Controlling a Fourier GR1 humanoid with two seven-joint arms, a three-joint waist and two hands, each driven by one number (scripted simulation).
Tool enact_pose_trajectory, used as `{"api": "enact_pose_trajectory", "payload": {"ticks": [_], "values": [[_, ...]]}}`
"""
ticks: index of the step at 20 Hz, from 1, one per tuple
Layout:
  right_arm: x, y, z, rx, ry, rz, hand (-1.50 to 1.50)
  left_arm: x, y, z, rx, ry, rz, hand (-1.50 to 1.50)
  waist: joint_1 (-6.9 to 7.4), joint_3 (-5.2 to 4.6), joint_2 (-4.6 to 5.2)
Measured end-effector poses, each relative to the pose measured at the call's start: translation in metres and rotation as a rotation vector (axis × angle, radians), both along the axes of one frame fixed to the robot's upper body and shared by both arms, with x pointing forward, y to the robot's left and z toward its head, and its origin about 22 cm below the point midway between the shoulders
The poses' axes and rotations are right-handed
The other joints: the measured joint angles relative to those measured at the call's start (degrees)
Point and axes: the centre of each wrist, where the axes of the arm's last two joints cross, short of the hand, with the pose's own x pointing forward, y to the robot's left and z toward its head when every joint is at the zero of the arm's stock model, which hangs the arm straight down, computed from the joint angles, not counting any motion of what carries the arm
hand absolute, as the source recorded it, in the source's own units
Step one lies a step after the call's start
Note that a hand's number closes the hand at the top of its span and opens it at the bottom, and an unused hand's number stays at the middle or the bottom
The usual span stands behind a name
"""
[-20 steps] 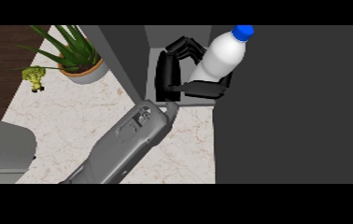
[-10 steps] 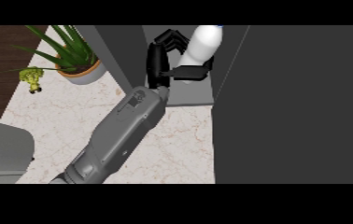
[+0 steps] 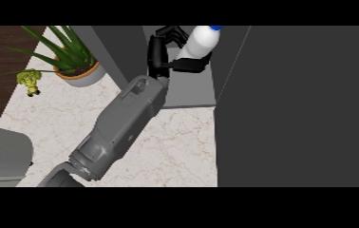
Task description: Pick up the bottled water, place it into the cabinet and close the cabinet
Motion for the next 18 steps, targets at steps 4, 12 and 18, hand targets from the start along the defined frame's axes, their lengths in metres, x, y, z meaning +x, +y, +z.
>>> {"api": "enact_pose_trajectory", "payload": {"ticks": [4, 12, 18], "values": [[0.001, 0.002, 0.000, 0.012, 0.001, 0.001, -1.50, 0.009, 0.006, -0.003, 0.081, 0.025, 0.014, -1.50, -0.19, -0.01, 0.08], [0.004, -0.004, 0.000, 0.000, -0.018, 0.009, -1.50, 0.021, 0.009, 0.003, 0.145, 0.049, 0.045, -1.50, -0.38, 0.00, 0.16], [0.004, 0.000, -0.001, 0.022, -0.015, 0.011, -1.50, 0.027, 0.011, 0.014, 0.090, 0.019, 0.013, -1.50, -0.05, -0.02, 0.07]]}}
